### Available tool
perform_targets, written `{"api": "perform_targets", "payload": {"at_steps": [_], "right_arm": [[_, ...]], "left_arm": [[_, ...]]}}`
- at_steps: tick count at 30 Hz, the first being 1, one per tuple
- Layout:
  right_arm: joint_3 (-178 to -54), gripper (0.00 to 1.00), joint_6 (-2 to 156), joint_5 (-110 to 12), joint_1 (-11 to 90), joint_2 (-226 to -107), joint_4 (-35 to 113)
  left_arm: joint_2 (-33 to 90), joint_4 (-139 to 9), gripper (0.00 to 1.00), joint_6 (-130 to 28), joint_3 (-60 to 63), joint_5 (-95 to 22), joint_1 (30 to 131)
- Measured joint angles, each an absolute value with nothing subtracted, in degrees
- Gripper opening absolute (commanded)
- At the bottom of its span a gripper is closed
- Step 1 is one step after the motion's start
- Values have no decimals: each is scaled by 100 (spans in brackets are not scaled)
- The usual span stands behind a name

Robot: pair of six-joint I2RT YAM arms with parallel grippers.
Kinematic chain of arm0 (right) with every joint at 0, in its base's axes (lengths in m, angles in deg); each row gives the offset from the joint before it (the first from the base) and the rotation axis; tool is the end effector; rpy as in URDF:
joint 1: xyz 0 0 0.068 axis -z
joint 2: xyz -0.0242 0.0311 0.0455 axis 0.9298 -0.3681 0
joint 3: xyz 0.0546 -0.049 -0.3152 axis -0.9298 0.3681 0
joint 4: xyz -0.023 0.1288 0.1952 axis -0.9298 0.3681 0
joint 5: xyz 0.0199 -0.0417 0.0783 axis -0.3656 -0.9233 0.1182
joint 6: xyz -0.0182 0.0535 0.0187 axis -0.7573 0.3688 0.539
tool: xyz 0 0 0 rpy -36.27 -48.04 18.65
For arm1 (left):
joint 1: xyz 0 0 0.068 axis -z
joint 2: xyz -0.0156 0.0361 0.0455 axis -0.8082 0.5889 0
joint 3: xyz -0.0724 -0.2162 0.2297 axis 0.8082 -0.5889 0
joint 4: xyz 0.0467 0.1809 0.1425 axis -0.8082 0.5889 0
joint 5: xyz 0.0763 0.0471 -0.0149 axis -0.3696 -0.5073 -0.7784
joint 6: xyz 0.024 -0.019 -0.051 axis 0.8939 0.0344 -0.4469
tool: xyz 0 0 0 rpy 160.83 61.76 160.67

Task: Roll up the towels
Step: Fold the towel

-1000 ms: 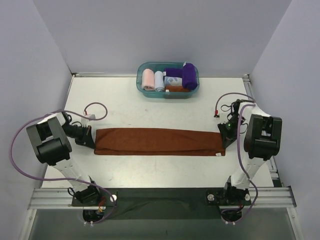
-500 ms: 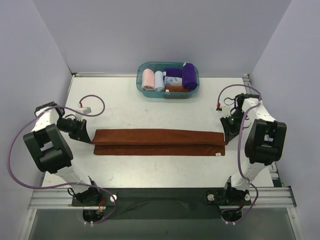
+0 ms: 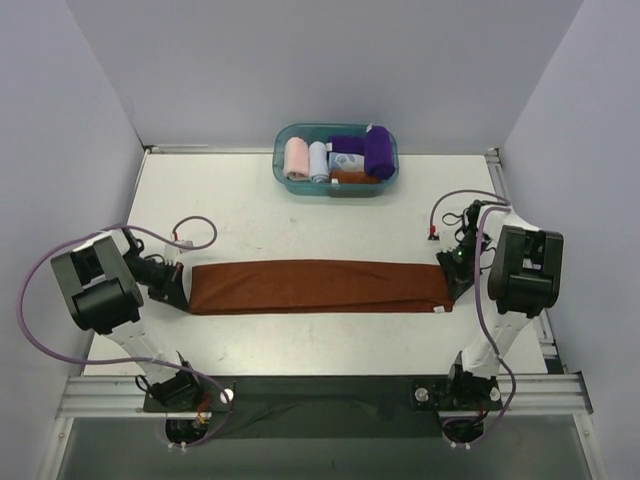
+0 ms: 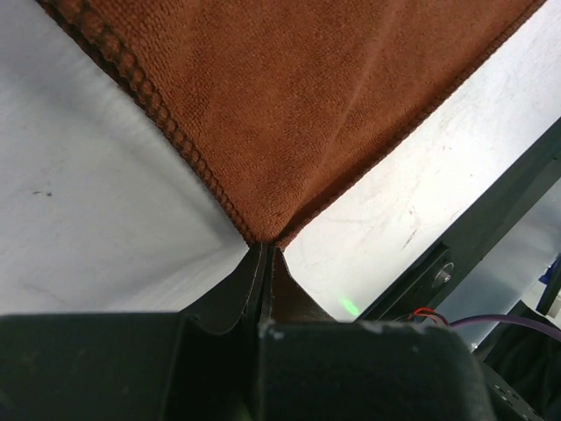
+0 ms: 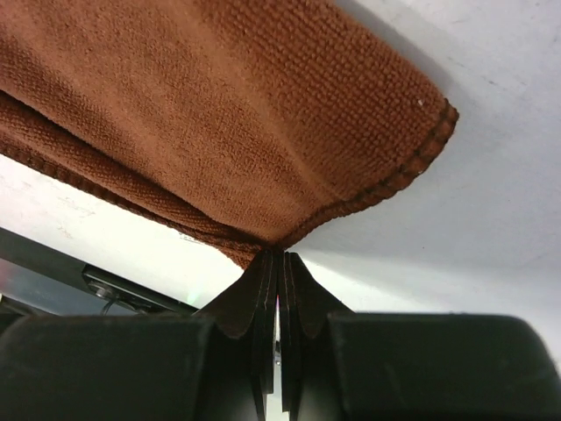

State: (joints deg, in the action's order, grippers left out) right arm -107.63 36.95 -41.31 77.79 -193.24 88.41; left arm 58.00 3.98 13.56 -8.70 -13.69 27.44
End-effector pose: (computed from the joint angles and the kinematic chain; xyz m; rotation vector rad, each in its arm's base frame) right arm 0.3161 -0.0401 0.2025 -0.6196 2.9646 0.3998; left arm 0.2445 0.0967 0.2114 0.5338 2.8602 -0.9381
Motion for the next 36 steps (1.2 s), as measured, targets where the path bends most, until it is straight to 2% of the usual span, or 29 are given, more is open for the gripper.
{"api": "perform_targets", "payload": {"at_steps": [12, 25, 28, 29, 30, 32, 33, 36], "right_arm": [[-10758, 0, 3695, -4136, 7779, -19321, 8797], [-11180, 0, 3586, -3928, 7779, -18399, 9311], [-11117, 9, 3584, -3882, 7766, -18504, 9286], [-11073, 22, 3573, -3878, 7752, -18541, 9291], [-11023, 31, 3573, -3878, 7735, -18570, 9286], [-10946, 51, 3523, -3882, 7735, -18600, 9302], [-10937, 53, 3494, -3884, 7737, -18600, 9317], [-11003, 52, 3394, -3875, 7763, -18589, 9372]], "left_arm": [[5835, 299, 0, 1317, -763, -1389, 2733], [5466, 929, 0, 1424, -247, -1247, 2607], [5472, 922, 0, 1454, -262, -1231, 2607], [5479, 920, 7, 1474, -282, -1229, 2607], [5483, 920, 23, 1496, -310, -1229, 2607], [5494, 935, 37, 1588, -354, -1238, 2607], [5499, 959, 46, 1647, -354, -1234, 2604], [5503, 1123, 52, 1889, -297, -1192, 2600]]}}
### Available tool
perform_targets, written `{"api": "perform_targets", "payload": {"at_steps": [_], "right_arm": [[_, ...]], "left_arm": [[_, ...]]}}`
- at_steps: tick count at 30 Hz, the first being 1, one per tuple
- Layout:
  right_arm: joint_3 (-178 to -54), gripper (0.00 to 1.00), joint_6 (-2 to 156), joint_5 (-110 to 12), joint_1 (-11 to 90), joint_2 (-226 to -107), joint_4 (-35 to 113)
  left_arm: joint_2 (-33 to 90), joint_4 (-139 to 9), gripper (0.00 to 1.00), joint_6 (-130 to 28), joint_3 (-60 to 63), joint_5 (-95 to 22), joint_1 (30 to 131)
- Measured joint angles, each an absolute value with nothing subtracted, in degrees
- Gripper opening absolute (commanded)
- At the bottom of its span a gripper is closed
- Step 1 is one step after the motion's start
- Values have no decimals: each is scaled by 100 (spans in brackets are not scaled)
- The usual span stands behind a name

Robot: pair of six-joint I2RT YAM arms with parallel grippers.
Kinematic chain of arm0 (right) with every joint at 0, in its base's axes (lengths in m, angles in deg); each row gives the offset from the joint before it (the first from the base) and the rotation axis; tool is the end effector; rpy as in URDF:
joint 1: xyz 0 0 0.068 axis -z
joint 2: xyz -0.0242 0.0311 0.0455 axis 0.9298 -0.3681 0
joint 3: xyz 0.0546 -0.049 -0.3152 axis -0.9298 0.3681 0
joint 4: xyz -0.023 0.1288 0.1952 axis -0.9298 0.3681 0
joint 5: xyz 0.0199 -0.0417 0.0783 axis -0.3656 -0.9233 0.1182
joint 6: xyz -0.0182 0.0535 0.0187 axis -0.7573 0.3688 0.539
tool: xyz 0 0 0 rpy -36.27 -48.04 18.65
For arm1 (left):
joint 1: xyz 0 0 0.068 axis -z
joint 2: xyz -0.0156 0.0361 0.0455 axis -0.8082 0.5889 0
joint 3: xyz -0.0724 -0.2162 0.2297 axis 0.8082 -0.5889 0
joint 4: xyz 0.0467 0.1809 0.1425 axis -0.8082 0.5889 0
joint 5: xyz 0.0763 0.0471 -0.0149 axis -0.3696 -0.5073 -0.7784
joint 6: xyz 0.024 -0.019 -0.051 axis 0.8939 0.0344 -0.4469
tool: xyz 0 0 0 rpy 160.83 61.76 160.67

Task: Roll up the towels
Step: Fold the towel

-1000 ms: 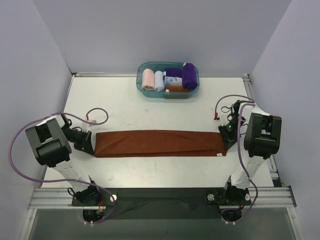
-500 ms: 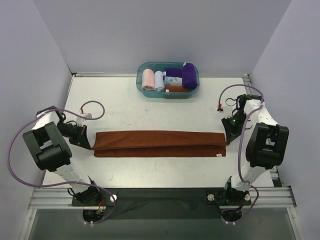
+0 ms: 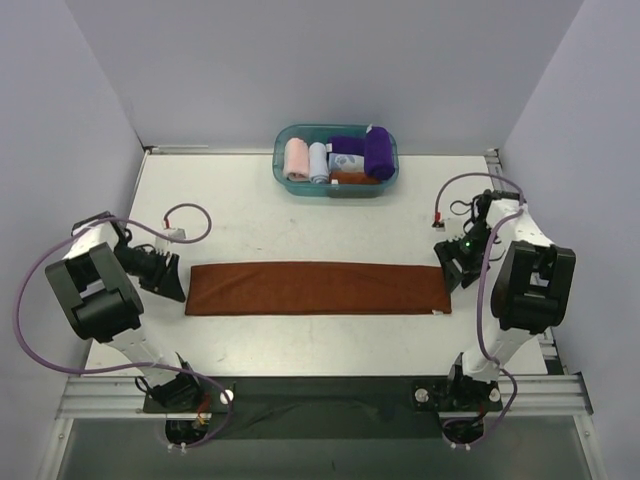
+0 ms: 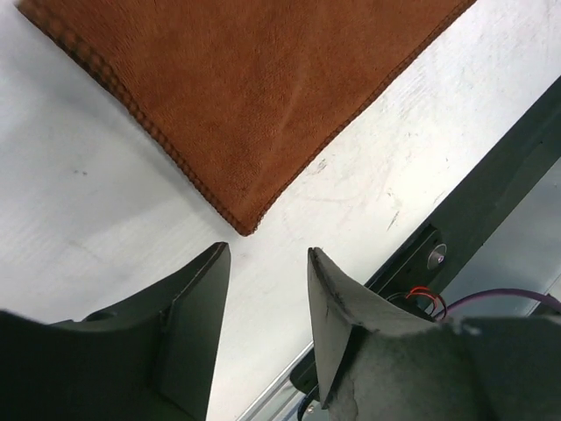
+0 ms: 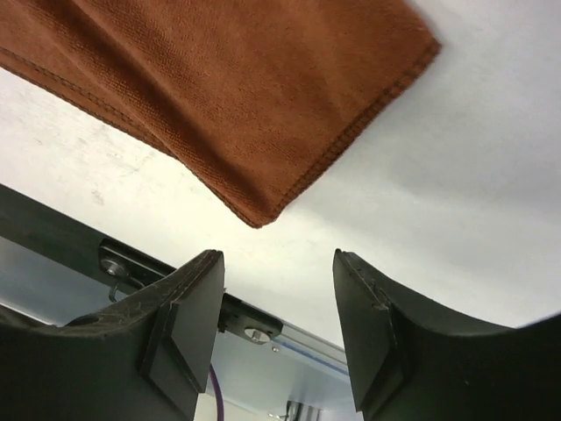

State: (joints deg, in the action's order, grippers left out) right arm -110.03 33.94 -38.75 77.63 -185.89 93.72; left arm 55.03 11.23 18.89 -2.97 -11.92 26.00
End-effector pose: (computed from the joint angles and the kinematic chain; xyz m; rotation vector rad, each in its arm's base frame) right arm 0.2997 -0.0347 0.2490 -0.6967 2.8493 0.4019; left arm 0.2427 0.1019 0.2463 0.6175 2.7696 -0.9152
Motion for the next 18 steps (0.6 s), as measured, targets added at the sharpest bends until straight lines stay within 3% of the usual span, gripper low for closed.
{"api": "perform_targets", "payload": {"at_steps": [10, 18], "right_arm": [[-12778, 43, 3833, -3508, 7997, -19289, 9450], [-13060, 44, 4001, -3451, 7870, -20427, 9337]], "left_arm": [[5555, 752, 55, 1415, 717, -580, 2738], [6310, -114, 57, 759, 1045, -639, 3317]]}}
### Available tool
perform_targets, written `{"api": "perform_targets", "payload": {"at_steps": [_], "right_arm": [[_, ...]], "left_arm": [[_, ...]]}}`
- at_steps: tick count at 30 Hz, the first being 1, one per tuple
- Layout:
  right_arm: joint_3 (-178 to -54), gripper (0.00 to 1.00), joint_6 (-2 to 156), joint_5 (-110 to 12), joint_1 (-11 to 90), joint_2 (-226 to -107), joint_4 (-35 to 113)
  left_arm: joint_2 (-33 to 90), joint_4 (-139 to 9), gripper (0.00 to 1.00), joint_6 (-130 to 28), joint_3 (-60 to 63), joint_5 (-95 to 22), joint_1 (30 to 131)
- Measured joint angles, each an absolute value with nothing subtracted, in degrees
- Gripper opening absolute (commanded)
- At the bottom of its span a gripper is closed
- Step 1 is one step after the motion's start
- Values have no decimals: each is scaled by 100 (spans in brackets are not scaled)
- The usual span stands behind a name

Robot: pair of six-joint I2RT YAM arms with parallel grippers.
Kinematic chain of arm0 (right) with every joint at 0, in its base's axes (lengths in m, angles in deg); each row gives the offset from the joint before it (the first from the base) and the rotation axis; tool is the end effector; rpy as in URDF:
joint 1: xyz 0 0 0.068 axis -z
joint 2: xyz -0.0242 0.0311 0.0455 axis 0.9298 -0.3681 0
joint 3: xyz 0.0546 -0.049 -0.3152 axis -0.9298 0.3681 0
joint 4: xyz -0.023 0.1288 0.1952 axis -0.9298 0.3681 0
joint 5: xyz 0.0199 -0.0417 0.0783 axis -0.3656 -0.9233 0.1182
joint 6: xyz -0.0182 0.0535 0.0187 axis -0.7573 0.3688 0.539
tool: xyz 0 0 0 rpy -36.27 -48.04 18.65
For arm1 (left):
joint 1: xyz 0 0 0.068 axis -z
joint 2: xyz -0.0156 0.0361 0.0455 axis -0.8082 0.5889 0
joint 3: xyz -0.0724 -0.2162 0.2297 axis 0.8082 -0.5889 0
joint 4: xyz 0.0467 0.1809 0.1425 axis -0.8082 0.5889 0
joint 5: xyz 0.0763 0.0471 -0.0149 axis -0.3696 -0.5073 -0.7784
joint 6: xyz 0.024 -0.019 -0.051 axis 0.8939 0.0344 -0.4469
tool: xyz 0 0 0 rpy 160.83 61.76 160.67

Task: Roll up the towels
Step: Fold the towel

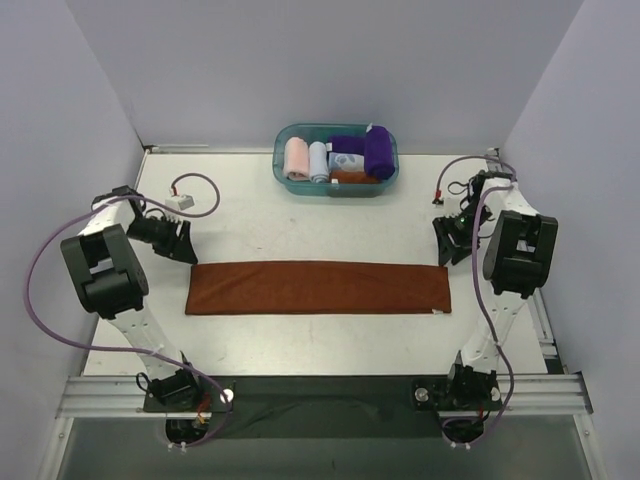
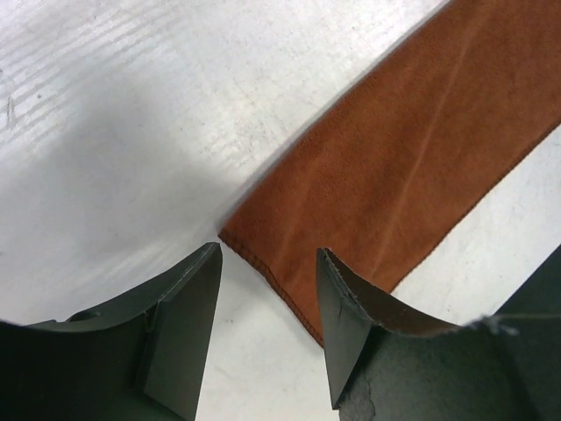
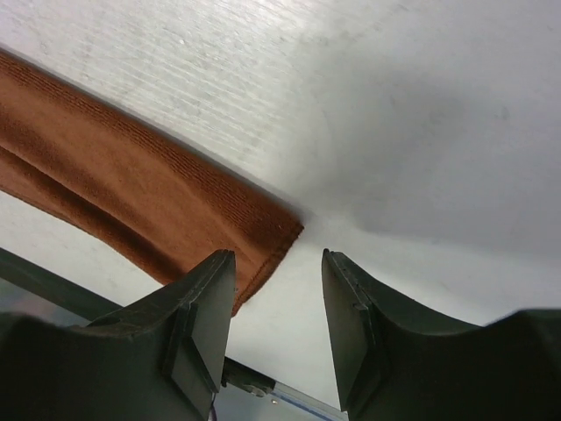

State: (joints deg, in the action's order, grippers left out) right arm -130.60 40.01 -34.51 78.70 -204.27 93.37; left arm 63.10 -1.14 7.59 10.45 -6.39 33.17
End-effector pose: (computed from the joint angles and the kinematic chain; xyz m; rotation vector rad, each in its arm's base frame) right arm 0.4001 -0.0556 0.2248 -0.5220 2.8183 0.4846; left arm 0.3317 0.0968 0.2514 0.6057 2.6004 -0.7725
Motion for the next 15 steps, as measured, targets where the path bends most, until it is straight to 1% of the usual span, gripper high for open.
{"api": "perform_targets", "payload": {"at_steps": [3, 9, 11, 15], "right_arm": [[-13060, 44, 3979, -3451, 7735, -20508, 9339], [-13055, 42, 3890, -3454, 7538, -20517, 9332], [-13055, 41, 3853, -3458, 7503, -20528, 9328], [-13023, 39, 3783, -3519, 7499, -20539, 9315]], "left_arm": [[6522, -321, 58, 663, 1010, -722, 3448], [6554, -684, 57, 541, 774, -875, 3647], [6583, -783, 56, 488, 737, -941, 3706], [6718, -931, 49, 416, 724, -1037, 3787]]}}
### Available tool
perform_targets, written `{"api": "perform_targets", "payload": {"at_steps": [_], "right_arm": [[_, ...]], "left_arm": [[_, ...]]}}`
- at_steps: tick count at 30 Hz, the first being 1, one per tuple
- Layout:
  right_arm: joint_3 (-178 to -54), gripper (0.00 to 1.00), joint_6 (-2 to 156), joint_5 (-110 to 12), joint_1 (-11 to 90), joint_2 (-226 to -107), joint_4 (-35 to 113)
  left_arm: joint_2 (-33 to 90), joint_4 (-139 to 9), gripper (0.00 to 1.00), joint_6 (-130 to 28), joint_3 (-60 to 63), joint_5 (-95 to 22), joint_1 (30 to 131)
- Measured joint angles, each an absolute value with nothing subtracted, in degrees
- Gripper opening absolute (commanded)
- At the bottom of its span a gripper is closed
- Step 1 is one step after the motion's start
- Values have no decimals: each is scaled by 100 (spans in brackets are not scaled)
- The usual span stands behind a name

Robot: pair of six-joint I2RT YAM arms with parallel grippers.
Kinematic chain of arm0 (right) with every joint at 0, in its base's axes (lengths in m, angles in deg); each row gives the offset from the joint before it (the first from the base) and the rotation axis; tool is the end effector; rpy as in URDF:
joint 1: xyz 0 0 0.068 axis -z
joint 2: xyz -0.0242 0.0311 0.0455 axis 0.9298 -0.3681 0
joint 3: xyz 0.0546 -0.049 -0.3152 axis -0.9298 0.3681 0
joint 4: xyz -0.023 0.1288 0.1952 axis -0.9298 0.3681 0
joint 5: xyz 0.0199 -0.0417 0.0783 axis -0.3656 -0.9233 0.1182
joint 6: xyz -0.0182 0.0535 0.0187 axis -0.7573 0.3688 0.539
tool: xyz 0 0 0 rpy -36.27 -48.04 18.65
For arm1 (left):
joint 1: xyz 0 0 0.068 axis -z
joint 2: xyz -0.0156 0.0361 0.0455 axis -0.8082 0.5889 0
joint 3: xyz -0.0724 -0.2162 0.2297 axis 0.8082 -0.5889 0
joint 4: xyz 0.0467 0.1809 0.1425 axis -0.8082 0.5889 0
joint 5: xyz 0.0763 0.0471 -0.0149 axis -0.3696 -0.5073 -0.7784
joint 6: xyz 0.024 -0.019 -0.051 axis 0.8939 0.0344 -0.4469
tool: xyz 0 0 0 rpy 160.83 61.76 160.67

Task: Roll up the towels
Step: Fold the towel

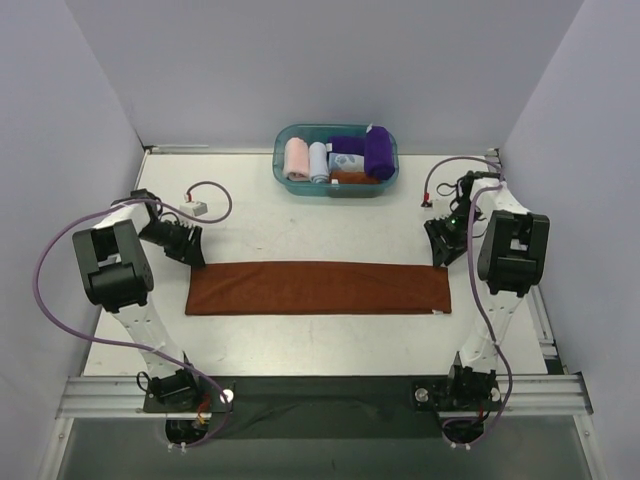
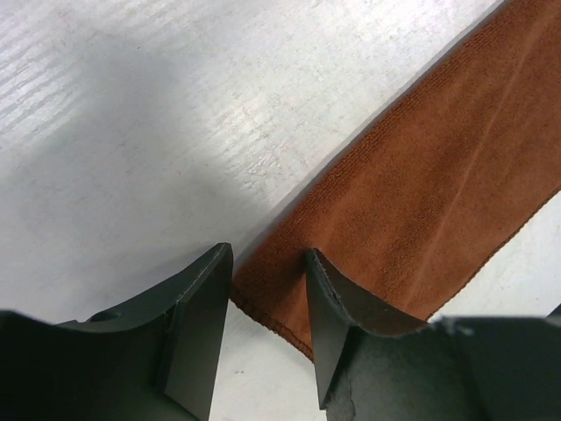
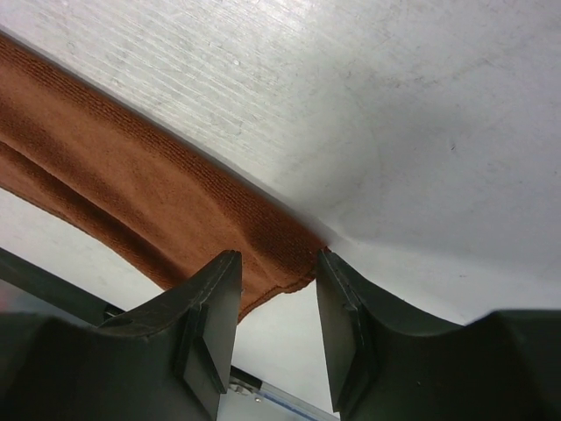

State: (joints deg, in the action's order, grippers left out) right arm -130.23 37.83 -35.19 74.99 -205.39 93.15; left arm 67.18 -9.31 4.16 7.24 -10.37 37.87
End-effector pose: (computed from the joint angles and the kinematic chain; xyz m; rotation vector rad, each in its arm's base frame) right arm 0.4043 -0.0302 0.2157 -0.6658 2.8173 0.4879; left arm 0.3515 0.0756 0.2140 0.6591 2.6653 -0.7274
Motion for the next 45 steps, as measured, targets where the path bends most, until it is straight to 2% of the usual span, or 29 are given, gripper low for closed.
{"api": "perform_targets", "payload": {"at_steps": [4, 7, 8, 9, 10, 12, 13, 31, 32, 33, 36, 37, 38, 41, 43, 45], "right_arm": [[-13001, 39, 3691, -3589, 7473, -20622, 9295], [-12909, 35, 3601, -3644, 7442, -20639, 9284], [-12885, 28, 3562, -3674, 7429, -20639, 9289], [-12865, 24, 3520, -3694, 7411, -20642, 9286], [-12850, 15, 3494, -3731, 7394, -20642, 9284], [-12852, 8, 3440, -3786, 7392, -20659, 9284], [-12859, 0, 3424, -3816, 7385, -20679, 9289], [-13932, 0, 3868, -4107, 7234, -21341, 9306], [-13965, 0, 3931, -4107, 7208, -21356, 9302], [-13973, 0, 4004, -4116, 7178, -21361, 9289], [-13971, 0, 4137, -4219, 7090, -21361, 9267], [-13969, 1, 4159, -4280, 7088, -21361, 9262], [-13960, 7, 4176, -4330, 7077, -21361, 9256], [-13960, 31, 4340, -4380, 7088, -21354, 9249], [-13989, 37, 4463, -4389, 7156, -21345, 9258], [-14089, 38, 4598, -4450, 7272, -21345, 9212]], "left_arm": [[6740, -988, 40, 409, 721, -1063, 3791], [6766, -1025, 27, 407, 717, -1100, 3791], [6779, -1032, 22, 412, 717, -1109, 3793], [6790, -1036, 14, 409, 717, -1113, 3793], [6799, -1038, 10, 399, 717, -1127, 3793], [6836, -1027, 0, 390, 737, -1135, 3798], [6852, -1014, 0, 370, 756, -1137, 3798], [7711, -973, 0, -161, 2212, -1419, 3903], [7735, -999, 4, -198, 2267, -1454, 3907], [7772, -1034, 19, -257, 2337, -1502, 3911], [7848, -1161, 42, -408, 2533, -1568, 3920], [7846, -1244, 44, -430, 2555, -1588, 3920], [7829, -1312, 46, -482, 2564, -1581, 3916], [7680, -1471, 48, -592, 2433, -1559, 3907], [7376, -1567, 49, -644, 2092, -1513, 3894], [6902, -1624, 50, -747, 1663, -1446, 3892]]}}
